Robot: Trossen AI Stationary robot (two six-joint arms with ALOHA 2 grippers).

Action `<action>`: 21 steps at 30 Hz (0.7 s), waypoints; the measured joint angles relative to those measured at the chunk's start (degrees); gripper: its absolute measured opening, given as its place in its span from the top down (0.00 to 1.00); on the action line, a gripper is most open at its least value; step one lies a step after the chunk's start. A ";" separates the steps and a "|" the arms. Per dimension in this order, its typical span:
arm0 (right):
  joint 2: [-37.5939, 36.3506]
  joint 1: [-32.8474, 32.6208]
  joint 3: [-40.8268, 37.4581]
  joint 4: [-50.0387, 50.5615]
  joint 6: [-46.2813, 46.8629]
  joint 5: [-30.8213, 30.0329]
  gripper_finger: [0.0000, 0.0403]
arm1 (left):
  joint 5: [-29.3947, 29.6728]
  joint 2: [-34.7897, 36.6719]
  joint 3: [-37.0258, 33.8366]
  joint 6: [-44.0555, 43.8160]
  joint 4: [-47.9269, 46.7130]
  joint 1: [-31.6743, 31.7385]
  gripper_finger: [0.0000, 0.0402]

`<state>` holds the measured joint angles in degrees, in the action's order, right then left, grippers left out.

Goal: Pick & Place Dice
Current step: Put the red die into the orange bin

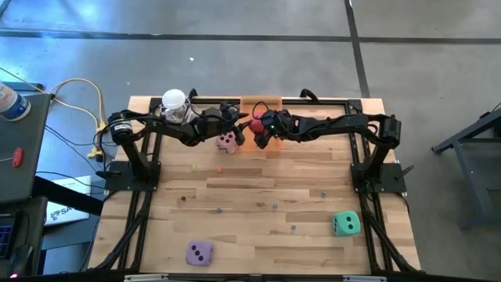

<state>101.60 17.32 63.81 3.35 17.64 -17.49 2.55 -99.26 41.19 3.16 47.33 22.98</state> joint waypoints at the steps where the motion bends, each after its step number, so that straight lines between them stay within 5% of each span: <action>1: 0.00 0.00 0.00 -0.13 0.03 -0.24 0.01 | 0.15 0.00 -0.02 -0.01 -0.11 0.00 0.63; 9: -0.02 -0.07 0.00 -0.71 0.11 -3.44 0.01 | 0.45 -0.02 0.00 -0.08 -0.24 -0.07 0.63; 21: -0.33 0.65 0.31 -1.95 -0.99 -0.52 0.01 | 1.99 -0.13 -0.09 -0.24 -1.19 -0.20 0.63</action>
<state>101.27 17.97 64.12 1.40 16.65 -18.01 4.54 -99.39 41.10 2.92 46.14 22.79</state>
